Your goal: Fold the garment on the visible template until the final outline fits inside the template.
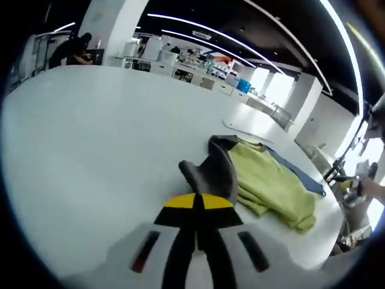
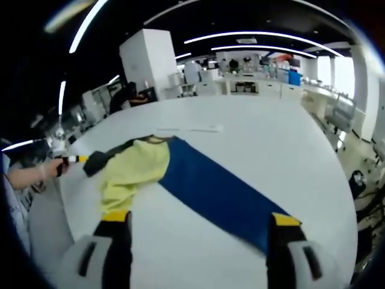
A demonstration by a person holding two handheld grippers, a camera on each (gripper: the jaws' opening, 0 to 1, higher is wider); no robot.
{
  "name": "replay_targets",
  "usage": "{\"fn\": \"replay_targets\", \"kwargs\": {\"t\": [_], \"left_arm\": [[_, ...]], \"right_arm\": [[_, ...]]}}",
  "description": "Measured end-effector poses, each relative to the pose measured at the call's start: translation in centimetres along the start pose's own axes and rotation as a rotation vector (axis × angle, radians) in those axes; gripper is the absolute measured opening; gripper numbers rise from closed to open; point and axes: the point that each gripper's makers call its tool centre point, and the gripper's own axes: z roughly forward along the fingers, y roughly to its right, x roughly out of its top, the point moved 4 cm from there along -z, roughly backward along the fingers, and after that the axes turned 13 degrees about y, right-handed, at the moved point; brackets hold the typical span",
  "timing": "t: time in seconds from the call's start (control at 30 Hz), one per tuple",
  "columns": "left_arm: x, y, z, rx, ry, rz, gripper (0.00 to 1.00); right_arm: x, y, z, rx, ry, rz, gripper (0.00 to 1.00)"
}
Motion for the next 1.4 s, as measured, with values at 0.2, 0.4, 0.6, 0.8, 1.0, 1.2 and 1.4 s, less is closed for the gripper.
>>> {"fn": "replay_targets", "kwargs": {"t": [0.2,0.4,0.6,0.8,1.0,1.2,1.4], "left_arm": [[3.1,1.8,0.7,-0.065,0.057,0.032,0.0],[4.5,5.0,1.5,-0.145,0.07,0.114,0.0],[3.3,8.4,2.9,-0.214,0.036,0.192,0.0],[1.4,12.1,4.2,-0.279,-0.001,0.22,0.0],[-1.9,14.6,5.4,-0.34,-0.069,0.22,0.0],[-5.3,15.9,6.6,-0.369,-0.148,0.233,0.0],[-6.5,16.4,6.7,-0.375,-0.188,0.212,0.0]], "right_arm": [[-0.2,0.1,0.0,0.004,0.002,0.004,0.94],[-0.2,-0.1,-0.1,0.004,0.004,0.008,0.94],[-0.3,0.1,-0.4,-0.002,0.002,0.014,0.94],[-0.7,0.1,-0.6,-0.005,0.0,0.023,0.93],[-1.0,0.1,-0.7,-0.005,-0.002,0.03,0.93],[-1.3,0.0,-0.9,-0.002,-0.007,0.037,0.93],[-1.5,0.2,-1.1,-0.01,-0.001,0.051,0.93]]}}
